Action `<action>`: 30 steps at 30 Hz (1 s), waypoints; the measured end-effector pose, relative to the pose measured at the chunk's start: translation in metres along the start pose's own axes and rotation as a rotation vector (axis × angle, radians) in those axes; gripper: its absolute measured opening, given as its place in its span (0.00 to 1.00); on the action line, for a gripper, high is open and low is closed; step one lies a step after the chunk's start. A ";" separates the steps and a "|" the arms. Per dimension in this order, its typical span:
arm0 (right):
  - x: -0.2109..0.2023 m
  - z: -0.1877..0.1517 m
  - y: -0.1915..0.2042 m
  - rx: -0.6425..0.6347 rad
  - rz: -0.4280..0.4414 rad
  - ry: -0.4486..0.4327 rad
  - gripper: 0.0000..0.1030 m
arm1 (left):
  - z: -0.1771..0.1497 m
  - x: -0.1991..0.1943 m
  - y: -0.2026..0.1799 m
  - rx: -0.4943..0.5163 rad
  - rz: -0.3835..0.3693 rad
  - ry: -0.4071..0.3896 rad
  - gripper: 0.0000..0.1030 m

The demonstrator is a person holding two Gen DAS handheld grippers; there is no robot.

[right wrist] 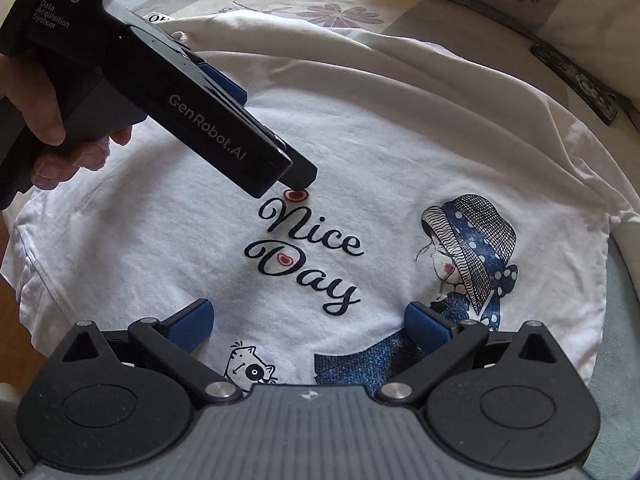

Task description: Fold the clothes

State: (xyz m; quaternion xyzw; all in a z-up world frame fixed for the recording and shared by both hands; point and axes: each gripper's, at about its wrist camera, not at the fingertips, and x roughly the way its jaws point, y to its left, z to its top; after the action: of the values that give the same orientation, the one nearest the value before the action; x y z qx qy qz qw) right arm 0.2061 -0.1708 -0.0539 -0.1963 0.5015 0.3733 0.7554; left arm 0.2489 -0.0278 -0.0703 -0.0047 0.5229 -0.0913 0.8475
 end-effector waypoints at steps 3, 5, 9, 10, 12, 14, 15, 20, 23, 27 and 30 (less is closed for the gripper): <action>-0.001 0.011 -0.006 -0.005 0.029 0.065 1.00 | 0.013 -0.002 0.013 -0.085 -0.036 0.044 0.97; -0.002 0.022 -0.013 -0.001 0.051 0.120 1.00 | 0.024 -0.006 0.021 -0.107 -0.053 0.044 0.97; -0.010 0.049 -0.039 0.084 0.018 0.149 1.00 | 0.054 -0.021 0.036 -0.068 -0.076 -0.025 0.97; -0.011 0.059 -0.048 0.105 -0.002 0.140 1.00 | 0.062 -0.021 0.041 -0.051 -0.070 -0.042 0.97; -0.013 0.082 -0.066 0.139 -0.067 0.104 1.00 | 0.079 -0.021 0.051 -0.017 -0.056 -0.077 0.97; -0.014 0.104 -0.091 0.168 -0.132 0.060 1.00 | 0.097 -0.014 0.065 -0.005 -0.040 -0.090 0.97; -0.014 0.115 -0.103 0.182 -0.165 0.037 1.00 | 0.105 -0.009 0.072 -0.006 -0.027 -0.092 0.97; -0.001 0.162 -0.145 0.282 -0.272 -0.047 1.00 | 0.135 0.015 0.102 -0.032 0.031 -0.058 0.97; 0.016 0.180 -0.163 0.339 -0.287 -0.043 1.00 | 0.142 0.026 0.111 -0.035 0.056 -0.044 0.97; 0.038 0.193 -0.174 0.320 -0.293 -0.004 1.00 | 0.144 0.039 0.117 -0.037 0.081 -0.010 0.97; 0.057 0.192 -0.167 0.264 -0.294 0.027 1.00 | 0.137 0.043 0.115 -0.050 0.082 0.021 0.97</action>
State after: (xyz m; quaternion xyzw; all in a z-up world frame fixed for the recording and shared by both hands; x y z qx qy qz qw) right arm 0.4625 -0.1290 -0.0377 -0.1718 0.5222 0.1872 0.8141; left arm 0.4061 0.0662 -0.0587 -0.0034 0.5334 -0.0437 0.8447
